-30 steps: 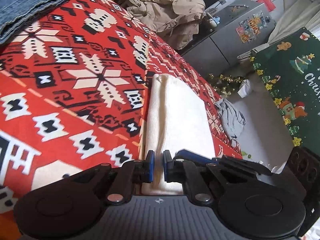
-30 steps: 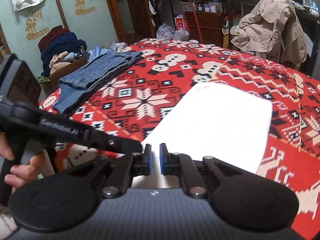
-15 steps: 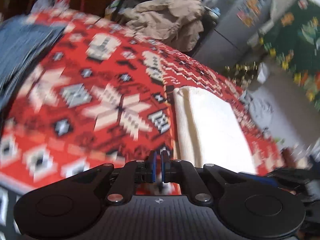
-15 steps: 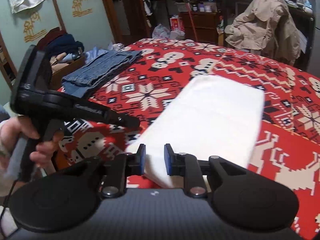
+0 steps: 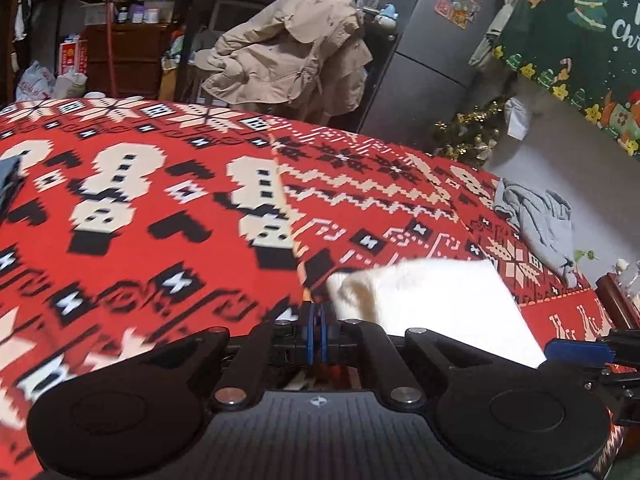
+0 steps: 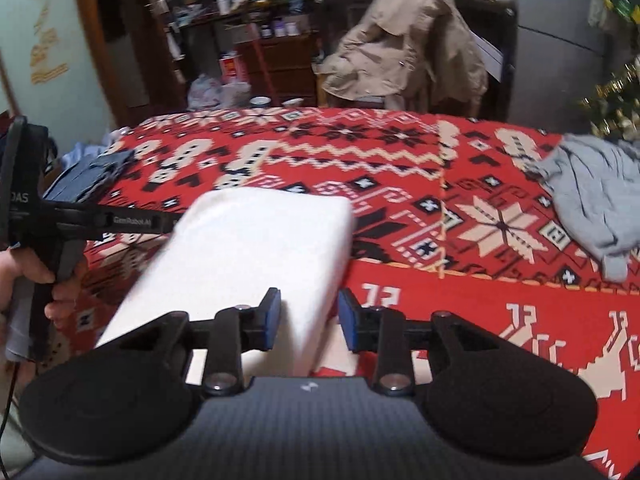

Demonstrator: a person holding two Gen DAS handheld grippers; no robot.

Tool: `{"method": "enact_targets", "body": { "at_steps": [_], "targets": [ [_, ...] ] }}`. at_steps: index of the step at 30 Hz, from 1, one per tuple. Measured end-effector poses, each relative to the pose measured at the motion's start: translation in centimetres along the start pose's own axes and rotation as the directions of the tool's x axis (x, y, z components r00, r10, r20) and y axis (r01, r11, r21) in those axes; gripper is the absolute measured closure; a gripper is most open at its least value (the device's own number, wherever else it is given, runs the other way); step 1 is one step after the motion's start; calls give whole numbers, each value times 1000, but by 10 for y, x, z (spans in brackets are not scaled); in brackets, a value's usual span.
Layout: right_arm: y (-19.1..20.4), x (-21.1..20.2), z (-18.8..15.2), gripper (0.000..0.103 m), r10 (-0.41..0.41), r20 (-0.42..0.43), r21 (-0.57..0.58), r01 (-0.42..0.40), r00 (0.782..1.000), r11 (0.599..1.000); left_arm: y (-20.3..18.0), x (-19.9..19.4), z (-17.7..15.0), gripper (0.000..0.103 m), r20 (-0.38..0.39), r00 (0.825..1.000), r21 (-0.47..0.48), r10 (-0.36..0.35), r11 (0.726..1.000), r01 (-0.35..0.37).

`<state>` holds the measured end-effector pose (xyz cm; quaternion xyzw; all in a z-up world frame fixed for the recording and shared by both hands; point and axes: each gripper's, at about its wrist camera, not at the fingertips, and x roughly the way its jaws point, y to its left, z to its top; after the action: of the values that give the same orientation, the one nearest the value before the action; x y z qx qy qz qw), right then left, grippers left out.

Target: Fold clothes

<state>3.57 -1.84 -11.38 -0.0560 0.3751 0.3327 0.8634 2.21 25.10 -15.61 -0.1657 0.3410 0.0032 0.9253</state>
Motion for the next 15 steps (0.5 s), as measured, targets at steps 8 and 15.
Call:
{"method": "enact_targets", "body": {
  "at_steps": [8, 15],
  "targets": [
    [2, 14, 9, 65, -1, 20, 29, 1, 1000, 1000, -13, 3, 1, 103, -6, 1000, 59, 3, 998, -3],
    [9, 16, 9, 64, 5, 25, 15, -6, 1000, 1000, -19, -9, -8, 103, -20, 1000, 77, 17, 997, -15]
  ]
}}
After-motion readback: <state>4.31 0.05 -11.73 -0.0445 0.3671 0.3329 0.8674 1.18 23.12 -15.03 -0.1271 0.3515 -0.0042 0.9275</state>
